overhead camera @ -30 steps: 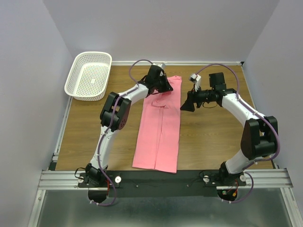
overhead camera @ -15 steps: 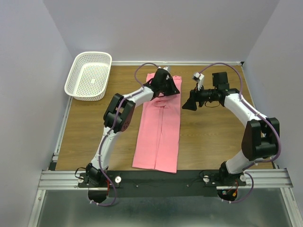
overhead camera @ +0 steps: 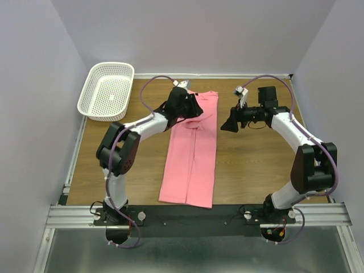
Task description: Fold and stack the t-shirts
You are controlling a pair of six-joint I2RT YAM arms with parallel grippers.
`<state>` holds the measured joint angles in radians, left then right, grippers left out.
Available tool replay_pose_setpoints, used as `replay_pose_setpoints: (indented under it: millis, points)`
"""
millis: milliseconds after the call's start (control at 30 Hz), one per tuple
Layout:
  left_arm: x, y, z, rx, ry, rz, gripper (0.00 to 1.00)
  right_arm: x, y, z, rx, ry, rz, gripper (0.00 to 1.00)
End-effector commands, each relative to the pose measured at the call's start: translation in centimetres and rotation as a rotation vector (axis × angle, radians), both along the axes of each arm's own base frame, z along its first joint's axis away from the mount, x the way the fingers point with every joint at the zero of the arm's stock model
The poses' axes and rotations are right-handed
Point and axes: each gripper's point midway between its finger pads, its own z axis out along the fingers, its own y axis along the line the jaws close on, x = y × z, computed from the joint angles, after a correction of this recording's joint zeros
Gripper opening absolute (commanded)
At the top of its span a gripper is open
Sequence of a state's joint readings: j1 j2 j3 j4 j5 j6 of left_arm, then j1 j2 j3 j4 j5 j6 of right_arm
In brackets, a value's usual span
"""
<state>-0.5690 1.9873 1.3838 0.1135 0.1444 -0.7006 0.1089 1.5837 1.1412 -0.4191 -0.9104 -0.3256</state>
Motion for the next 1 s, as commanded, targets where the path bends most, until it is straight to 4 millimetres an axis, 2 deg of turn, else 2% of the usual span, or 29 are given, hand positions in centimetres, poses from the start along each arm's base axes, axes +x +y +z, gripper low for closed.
replay_pose_setpoints:
  millis: [0,33,100,200,333,367,467,667,800,900,933,967]
  points:
    - [-0.6,3.3,0.5,0.096,-0.109,0.056,0.44,-0.6,0.1,-0.3,0.026,0.051,0.005,0.77]
    - [-1.3,3.9,-0.9,0.125,-0.086,0.054,0.44,-0.6,0.2,-0.3,0.031,0.056,0.008,0.77]
    - [-1.7,4.3,-1.6,0.151,-0.085,0.041,0.43,-0.6,0.2,-0.6,0.032,0.066,0.006,0.77]
    - [-1.9,3.7,-2.7,0.152,-0.073,-0.001,0.38,-0.6,0.2,-0.7,0.032,0.072,0.007,0.77]
    - [-1.4,2.7,-4.6,0.155,-0.024,-0.047,0.23,-0.6,0.2,-0.9,0.032,0.082,0.004,0.77]
    - [-1.3,2.8,-5.8,0.171,-0.002,-0.042,0.21,-0.7,0.2,-1.0,0.031,0.083,0.003,0.77]
    - [-1.3,3.8,-7.7,0.191,0.033,-0.020,0.18,-0.6,0.1,-1.0,0.029,0.080,0.001,0.77]
    - [-1.7,5.9,-10.0,0.178,0.085,-0.022,0.17,-0.7,0.1,-1.4,0.029,0.093,0.004,0.77]
    - [-2.6,5.5,-9.0,0.131,0.048,-0.075,0.19,-0.6,0.1,-1.7,0.021,0.097,0.001,0.77]
    - [-3.5,4.7,-6.0,0.064,-0.037,-0.140,0.33,-0.4,0.0,-2.0,0.014,0.103,-0.008,0.77]
    - [-4.1,4.4,-4.3,0.031,-0.074,-0.174,0.43,-0.3,0.0,-2.0,0.015,0.109,-0.011,0.77]
    - [-4.4,4.3,-3.4,0.022,-0.095,-0.189,0.46,-0.1,0.0,-2.1,0.014,0.113,-0.014,0.77]
